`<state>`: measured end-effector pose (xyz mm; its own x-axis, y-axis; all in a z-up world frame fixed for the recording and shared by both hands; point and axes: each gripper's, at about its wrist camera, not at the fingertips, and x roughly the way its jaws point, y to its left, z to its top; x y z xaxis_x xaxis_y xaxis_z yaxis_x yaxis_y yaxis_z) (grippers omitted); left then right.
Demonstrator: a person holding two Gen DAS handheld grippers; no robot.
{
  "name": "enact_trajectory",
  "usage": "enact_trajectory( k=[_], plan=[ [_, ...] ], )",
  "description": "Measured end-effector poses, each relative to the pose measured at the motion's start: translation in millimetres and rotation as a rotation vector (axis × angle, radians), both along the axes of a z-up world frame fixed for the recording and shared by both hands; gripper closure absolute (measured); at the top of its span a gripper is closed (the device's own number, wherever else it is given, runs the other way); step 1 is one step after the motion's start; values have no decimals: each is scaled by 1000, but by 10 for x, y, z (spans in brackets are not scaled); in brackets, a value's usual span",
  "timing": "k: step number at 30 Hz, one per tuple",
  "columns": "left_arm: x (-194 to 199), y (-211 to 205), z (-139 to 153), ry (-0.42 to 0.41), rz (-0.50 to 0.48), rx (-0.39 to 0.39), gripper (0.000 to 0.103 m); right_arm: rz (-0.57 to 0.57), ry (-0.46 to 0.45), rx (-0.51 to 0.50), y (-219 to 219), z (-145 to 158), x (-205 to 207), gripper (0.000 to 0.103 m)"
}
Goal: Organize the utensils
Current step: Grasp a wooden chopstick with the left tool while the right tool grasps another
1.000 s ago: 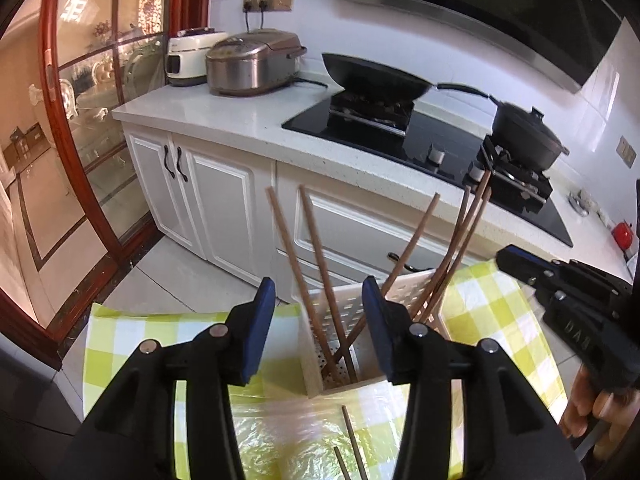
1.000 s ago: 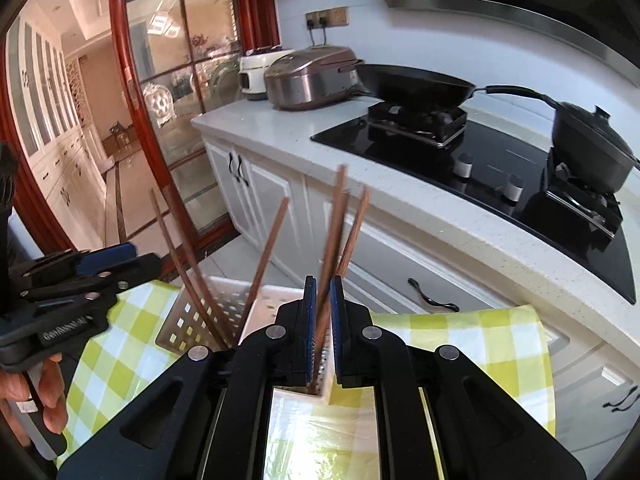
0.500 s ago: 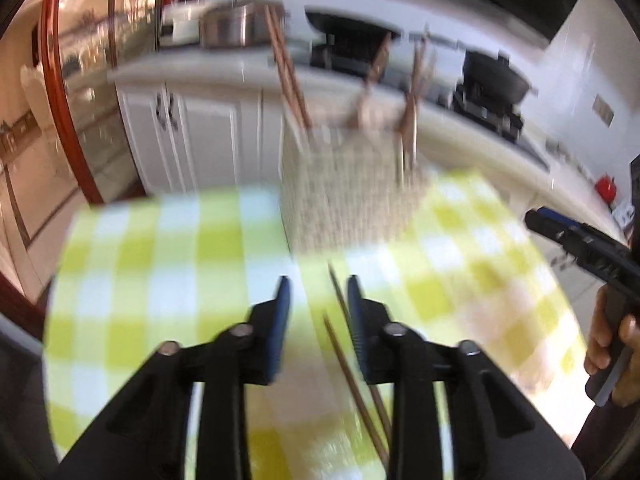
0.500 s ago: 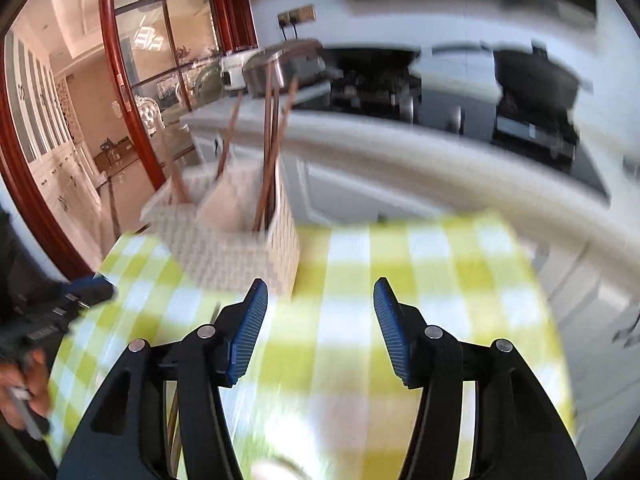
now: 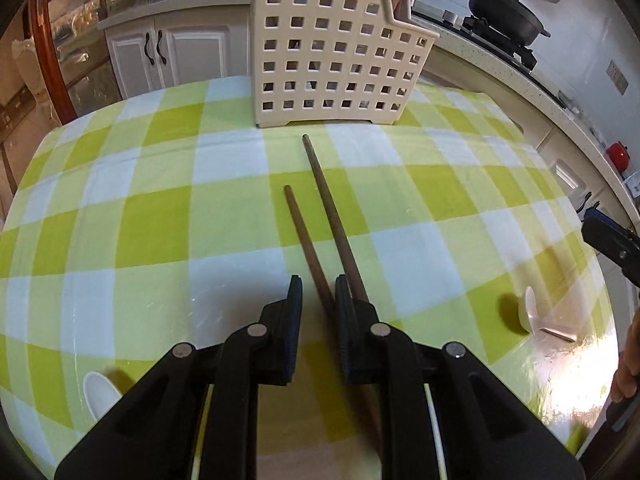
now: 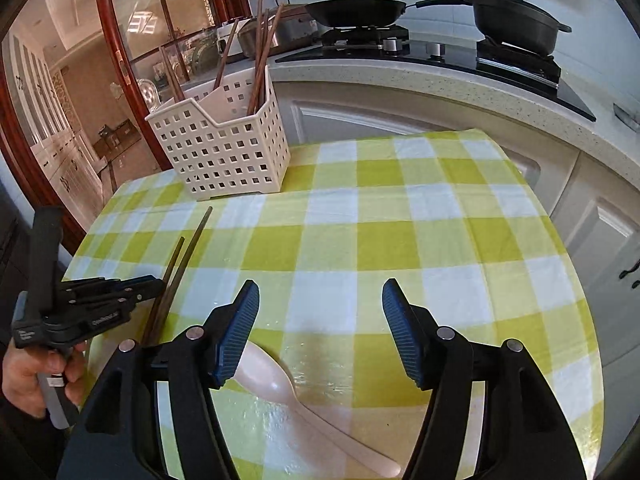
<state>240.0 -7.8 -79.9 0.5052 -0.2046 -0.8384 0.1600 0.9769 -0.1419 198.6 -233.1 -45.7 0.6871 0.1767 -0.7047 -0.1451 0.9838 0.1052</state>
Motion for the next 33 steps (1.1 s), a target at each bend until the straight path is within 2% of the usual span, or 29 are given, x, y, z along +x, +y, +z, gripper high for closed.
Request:
enact_trajectory(
  k=[3, 4, 5, 6, 9, 15, 22, 28, 30, 33],
  plan=[
    [34, -42, -6, -6, -7, 26, 87, 8, -1, 1, 25, 1, -1, 42],
    [45, -69, -7, -12, -14, 47, 88, 11, -1, -4, 47, -2, -3, 41],
    [60, -94, -1, -16, -20, 73, 93, 14, 2, -13, 78, -10, -4, 41],
    [71, -109, -3, -18, -23, 95, 93, 19, 5, -17, 112, -17, -11, 41],
    [117, -56, 3, -11, -35, 105, 95, 42, 23, -15, 252, -53, -11, 41],
    [189, 273, 0, 1, 25, 77, 97, 135, 90, -28, 813, -238, 67, 42],
    [170, 366, -10, -7, 12, 73, 95, 204, 157, -52, 1407, -459, 290, 57],
    [203, 437, -20, -13, 8, 58, 95, 200, 190, -105, 1624, -603, 493, 66],
    [210, 459, -22, -14, 11, 48, 96, 198, 179, -142, 1683, -609, 532, 67],
    [215, 477, -24, -16, 10, 41, 96, 188, 170, -173, 1743, -624, 611, 73]
  ],
)
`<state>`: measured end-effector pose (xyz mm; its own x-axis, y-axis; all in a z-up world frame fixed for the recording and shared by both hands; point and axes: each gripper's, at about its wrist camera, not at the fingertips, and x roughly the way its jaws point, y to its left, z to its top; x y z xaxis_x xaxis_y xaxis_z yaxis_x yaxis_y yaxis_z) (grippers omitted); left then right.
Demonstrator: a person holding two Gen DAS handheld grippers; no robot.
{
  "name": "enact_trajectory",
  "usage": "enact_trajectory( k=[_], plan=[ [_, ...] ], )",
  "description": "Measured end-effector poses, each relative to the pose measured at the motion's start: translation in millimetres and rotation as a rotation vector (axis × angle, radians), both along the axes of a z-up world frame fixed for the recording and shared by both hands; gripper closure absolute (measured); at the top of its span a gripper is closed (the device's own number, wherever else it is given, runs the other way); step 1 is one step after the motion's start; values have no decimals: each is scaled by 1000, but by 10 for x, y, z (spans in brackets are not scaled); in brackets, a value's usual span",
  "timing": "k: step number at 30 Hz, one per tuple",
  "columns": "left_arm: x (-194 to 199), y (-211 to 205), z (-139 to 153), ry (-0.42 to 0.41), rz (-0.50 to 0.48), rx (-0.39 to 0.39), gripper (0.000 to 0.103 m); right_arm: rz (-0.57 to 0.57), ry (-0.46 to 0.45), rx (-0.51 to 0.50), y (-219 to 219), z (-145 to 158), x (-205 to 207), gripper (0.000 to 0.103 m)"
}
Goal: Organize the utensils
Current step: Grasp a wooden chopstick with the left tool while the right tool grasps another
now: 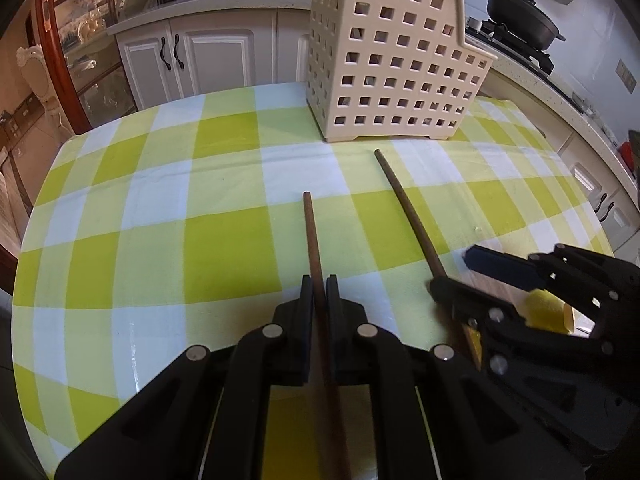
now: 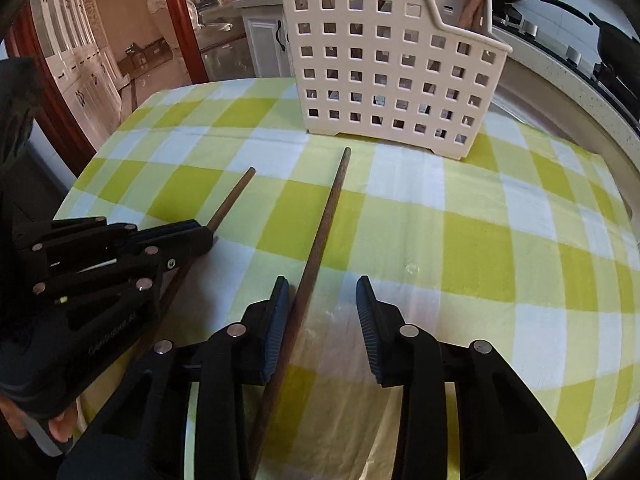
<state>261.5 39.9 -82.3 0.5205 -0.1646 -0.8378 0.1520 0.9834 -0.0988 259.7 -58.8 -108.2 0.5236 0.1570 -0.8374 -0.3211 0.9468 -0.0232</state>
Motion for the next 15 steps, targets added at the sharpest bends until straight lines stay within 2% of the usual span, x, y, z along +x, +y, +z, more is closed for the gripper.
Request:
enact_trajectory(
  k=[6, 9, 15],
  plan=[
    [9, -20, -7, -10, 2, 10, 96, 13, -33, -26, 94, -26, 63, 81],
    [13, -47, -10, -18, 2, 20, 97, 18, -38, -11, 80, -24, 93, 92],
    [4, -6, 28, -19, 3, -24, 97, 14, -35, 36, -82, 72, 42, 96]
  ],
)
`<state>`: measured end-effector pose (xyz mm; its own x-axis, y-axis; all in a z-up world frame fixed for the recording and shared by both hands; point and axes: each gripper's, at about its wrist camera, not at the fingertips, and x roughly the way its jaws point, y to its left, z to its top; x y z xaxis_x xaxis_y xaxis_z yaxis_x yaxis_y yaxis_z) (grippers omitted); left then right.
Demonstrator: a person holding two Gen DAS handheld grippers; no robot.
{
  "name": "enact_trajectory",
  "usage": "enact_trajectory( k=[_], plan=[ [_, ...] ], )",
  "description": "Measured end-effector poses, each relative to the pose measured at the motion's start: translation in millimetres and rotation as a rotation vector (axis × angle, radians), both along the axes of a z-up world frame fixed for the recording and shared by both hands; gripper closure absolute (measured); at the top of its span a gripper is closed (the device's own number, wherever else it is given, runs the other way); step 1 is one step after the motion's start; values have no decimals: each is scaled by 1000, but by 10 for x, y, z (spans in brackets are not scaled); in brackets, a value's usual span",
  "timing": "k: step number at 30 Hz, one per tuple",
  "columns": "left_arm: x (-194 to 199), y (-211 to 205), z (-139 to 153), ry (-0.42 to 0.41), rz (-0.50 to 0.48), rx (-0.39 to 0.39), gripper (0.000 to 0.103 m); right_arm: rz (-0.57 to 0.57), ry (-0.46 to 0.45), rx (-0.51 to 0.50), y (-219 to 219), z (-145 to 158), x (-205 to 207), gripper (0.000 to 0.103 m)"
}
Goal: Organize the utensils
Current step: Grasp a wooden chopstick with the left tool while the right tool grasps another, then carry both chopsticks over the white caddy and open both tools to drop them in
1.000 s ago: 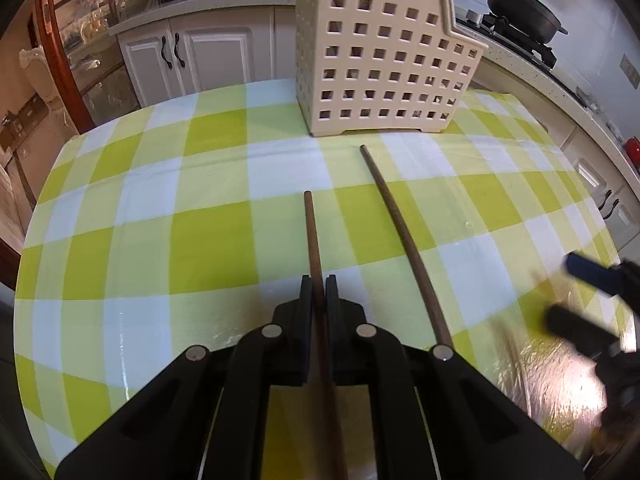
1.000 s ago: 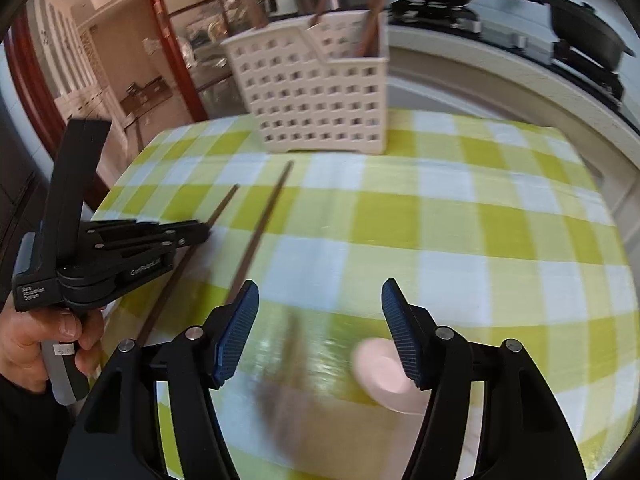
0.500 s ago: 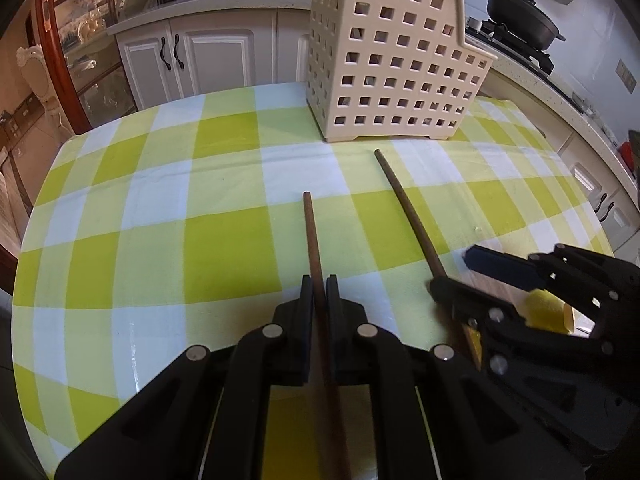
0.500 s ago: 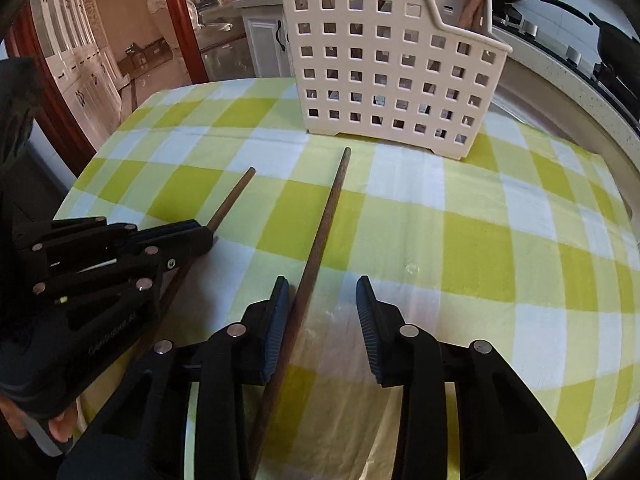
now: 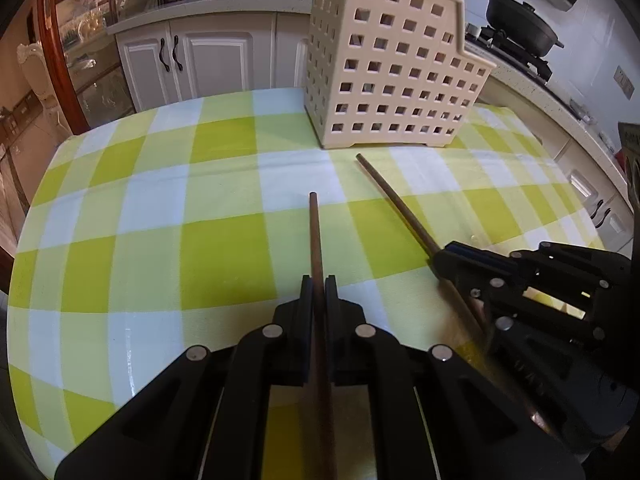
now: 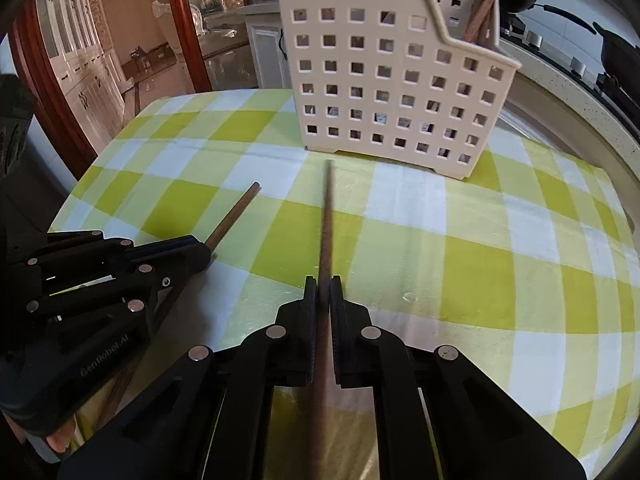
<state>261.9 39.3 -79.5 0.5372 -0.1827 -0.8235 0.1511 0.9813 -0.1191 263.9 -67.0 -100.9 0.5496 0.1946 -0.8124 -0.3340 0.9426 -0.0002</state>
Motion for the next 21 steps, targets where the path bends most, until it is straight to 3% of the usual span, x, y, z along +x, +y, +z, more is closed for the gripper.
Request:
enact_trajectory(
  k=[9, 21],
  plan=[
    [-142, -67, 311, -65, -25, -48, 97, -4, -71, 48, -307, 426, -337, 96],
    [-402, -253, 1004, -200, -74, -71, 97, -14, -177, 93, -604, 1008, -628, 96]
  ],
)
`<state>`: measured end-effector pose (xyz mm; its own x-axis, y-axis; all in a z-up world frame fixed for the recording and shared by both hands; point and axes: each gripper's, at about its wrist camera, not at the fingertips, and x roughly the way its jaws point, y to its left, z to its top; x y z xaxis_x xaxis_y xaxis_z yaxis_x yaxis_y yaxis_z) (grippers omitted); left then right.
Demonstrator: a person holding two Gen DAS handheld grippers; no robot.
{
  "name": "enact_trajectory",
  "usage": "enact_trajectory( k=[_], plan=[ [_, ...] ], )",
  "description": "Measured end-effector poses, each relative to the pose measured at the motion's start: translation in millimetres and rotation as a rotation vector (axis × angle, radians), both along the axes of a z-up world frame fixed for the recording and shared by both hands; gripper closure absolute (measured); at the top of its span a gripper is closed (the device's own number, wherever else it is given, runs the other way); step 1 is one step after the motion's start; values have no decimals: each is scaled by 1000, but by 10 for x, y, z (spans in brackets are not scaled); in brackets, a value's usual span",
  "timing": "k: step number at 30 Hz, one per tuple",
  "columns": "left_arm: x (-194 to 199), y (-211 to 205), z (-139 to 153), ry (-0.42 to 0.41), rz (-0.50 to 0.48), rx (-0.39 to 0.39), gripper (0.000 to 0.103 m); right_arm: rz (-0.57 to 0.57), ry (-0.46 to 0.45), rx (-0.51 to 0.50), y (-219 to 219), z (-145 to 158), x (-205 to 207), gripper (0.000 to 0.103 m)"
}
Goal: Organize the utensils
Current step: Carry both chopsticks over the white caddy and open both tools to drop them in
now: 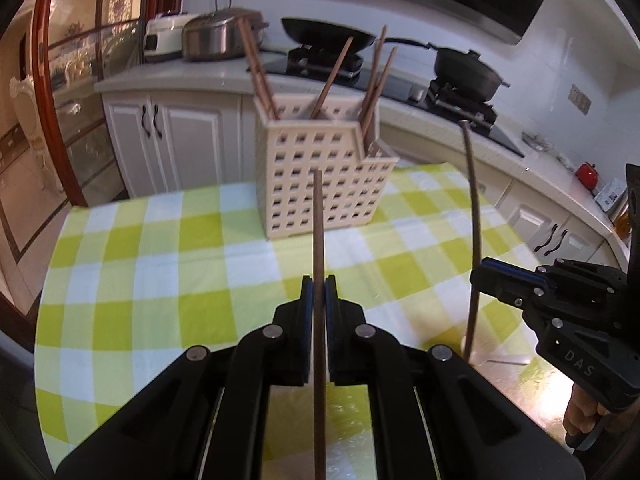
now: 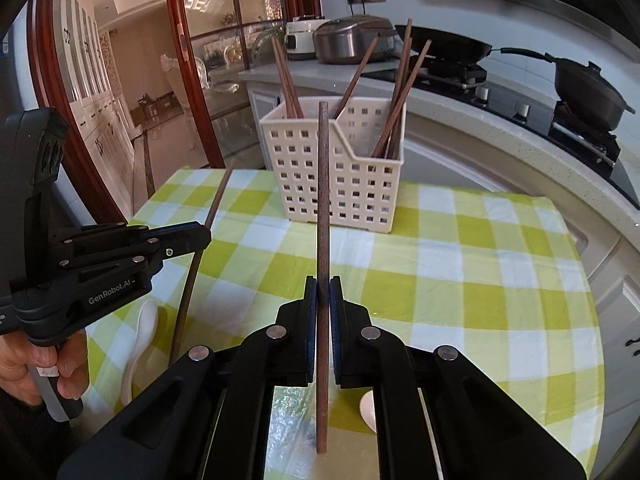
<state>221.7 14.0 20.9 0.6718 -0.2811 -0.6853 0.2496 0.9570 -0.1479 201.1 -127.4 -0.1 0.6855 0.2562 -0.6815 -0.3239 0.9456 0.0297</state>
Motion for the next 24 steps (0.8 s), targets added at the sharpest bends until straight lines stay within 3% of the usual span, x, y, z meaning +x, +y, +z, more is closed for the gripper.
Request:
enact_trajectory(
  k=[14, 24],
  plan=[
    [74, -15, 590, -77, -6, -15, 97, -24, -55, 21, -219, 357, 67, 96],
    [333, -136, 1171, -141, -27, -5, 97, -20, -126, 11, -195, 861, 363, 96]
  ],
)
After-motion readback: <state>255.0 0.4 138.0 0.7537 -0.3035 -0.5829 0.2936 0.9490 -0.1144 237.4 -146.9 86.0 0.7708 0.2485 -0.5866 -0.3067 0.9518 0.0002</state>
